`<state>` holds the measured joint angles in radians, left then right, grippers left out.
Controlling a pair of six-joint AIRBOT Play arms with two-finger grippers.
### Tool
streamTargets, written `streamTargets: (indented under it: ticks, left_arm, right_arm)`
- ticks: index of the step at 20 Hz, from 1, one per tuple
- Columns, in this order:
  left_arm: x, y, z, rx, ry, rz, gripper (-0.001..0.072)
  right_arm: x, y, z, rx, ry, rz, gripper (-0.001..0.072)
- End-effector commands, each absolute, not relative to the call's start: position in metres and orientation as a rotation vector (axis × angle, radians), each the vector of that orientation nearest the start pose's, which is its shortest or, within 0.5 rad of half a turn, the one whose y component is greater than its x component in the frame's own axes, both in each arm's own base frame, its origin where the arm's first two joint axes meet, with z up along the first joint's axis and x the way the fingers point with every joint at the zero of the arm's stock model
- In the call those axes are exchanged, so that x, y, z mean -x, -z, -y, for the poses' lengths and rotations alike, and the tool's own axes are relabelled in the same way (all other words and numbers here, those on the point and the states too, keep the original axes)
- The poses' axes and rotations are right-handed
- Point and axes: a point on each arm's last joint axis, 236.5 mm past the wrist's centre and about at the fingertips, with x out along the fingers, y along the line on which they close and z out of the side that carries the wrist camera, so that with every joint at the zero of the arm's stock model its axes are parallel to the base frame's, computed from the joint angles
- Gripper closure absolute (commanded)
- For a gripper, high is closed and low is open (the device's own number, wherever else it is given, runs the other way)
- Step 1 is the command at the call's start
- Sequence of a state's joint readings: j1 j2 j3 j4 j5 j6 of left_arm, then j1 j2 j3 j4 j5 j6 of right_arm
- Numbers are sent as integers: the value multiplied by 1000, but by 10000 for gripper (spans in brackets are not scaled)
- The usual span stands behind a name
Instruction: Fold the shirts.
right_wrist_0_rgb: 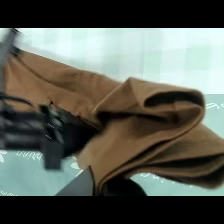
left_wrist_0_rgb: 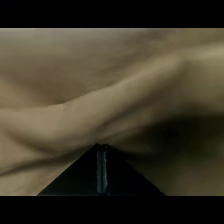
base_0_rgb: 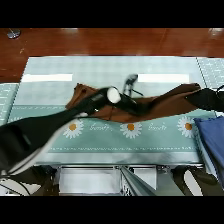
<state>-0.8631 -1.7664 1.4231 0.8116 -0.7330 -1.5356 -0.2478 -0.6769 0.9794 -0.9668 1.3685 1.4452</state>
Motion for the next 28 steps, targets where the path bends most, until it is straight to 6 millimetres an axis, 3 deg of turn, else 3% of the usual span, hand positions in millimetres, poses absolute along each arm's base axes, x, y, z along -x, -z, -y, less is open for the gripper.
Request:
streamTargets:
  ticks: [1,2,4,7,9,11,12,14,16,19,21,23,25,28]
  left_arm:
    - [-209,61,528,176,1012,-1408,675]
    - [-207,57,528,167,1025,-1415,675]
    - [-228,39,516,182,1026,-1404,675]
    - [-301,-6,464,255,966,-1336,675]
    - [-359,-42,402,289,869,-1248,675]
    - [-406,-83,324,307,746,-1150,675]
    - [-424,-105,281,318,676,-1098,676]
    - [-438,-153,209,363,568,-983,675]
    - [-425,-194,154,357,495,-862,674]
    - [-371,-194,92,314,355,-816,674]
    - [-330,-181,82,331,316,-779,674]
    - [-294,-161,83,342,308,-754,674]
    - [-266,-134,85,379,292,-774,674]
    - [-246,-102,88,445,269,-821,674]
  right_arm:
    - [-272,-161,-70,-439,-314,-920,689]
    - [-272,-161,-70,-439,-314,-918,689]
    - [-272,-161,-70,-437,-316,-920,689]
    - [-271,-162,-73,-442,-332,-919,689]
    - [-272,-166,-81,-457,-366,-912,689]
    - [-274,-164,-101,-447,-427,-930,689]
    - [-277,-161,-117,-442,-469,-945,689]
    - [-291,-162,-157,-431,-556,-960,689]
    - [-310,-162,-204,-400,-646,-977,689]
    - [-332,-142,-281,-344,-768,-1058,689]
    - [-342,-117,-329,-303,-833,-1129,689]
    - [-348,-87,-371,-279,-872,-1196,688]
    - [-351,-61,-400,-267,-897,-1248,689]
    - [-354,-23,-432,-273,-905,-1303,683]
